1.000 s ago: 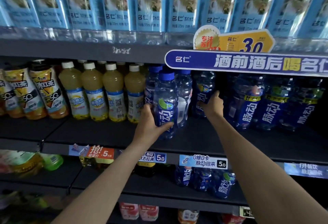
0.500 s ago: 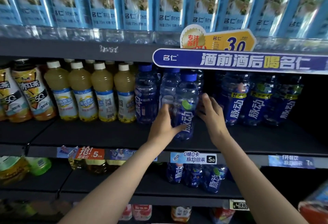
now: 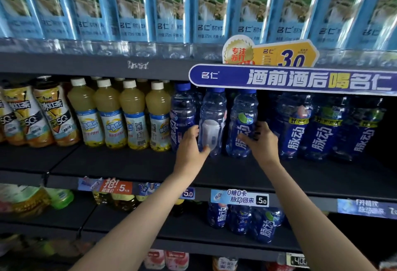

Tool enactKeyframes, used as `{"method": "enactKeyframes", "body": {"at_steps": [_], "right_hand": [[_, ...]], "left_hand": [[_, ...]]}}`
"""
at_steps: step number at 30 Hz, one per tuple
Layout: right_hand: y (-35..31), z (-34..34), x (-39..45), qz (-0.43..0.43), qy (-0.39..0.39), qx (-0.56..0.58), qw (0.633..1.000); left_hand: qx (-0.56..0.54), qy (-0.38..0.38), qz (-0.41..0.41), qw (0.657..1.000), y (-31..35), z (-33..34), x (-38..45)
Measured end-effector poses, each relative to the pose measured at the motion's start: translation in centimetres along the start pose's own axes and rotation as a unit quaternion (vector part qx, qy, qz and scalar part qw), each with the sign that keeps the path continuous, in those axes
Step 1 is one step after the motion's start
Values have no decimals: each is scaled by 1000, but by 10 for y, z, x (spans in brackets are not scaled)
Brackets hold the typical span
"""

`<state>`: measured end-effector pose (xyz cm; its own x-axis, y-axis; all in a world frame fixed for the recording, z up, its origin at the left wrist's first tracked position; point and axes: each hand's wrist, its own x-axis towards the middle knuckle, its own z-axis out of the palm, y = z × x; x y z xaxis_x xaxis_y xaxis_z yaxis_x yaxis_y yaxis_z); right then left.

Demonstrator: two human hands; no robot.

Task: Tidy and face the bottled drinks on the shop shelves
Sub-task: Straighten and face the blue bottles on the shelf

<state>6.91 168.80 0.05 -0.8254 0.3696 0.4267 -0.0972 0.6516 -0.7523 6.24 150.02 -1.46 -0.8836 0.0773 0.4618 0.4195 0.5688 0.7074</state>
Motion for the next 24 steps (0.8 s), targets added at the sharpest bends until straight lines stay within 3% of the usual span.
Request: {"method": "enactKeyframes", "body": {"at_steps": [6,9,13,19,21,24], "right_hand": [[8,3,2,-20,11,8,1000],[12,5,3,-23,14,11,1000],[15,7,4,-22,16,7,1000],[2,4,-3,14,-2,-45,999],[-9,2,-14,6,49,-58,997],[-42,-1,-37,-60,125,35,990]], "left_hand": [[1,-50,-84,995,15,21,21],[-17,-17,-150,988,18,37,26],[21,21,-148,989,20,38,19],[-46,-71,-130,988,18,-3,1],[-128,-123,-137,975,14,-23,-11],[-234,-203,-149,939,10,-55,-26]]}}
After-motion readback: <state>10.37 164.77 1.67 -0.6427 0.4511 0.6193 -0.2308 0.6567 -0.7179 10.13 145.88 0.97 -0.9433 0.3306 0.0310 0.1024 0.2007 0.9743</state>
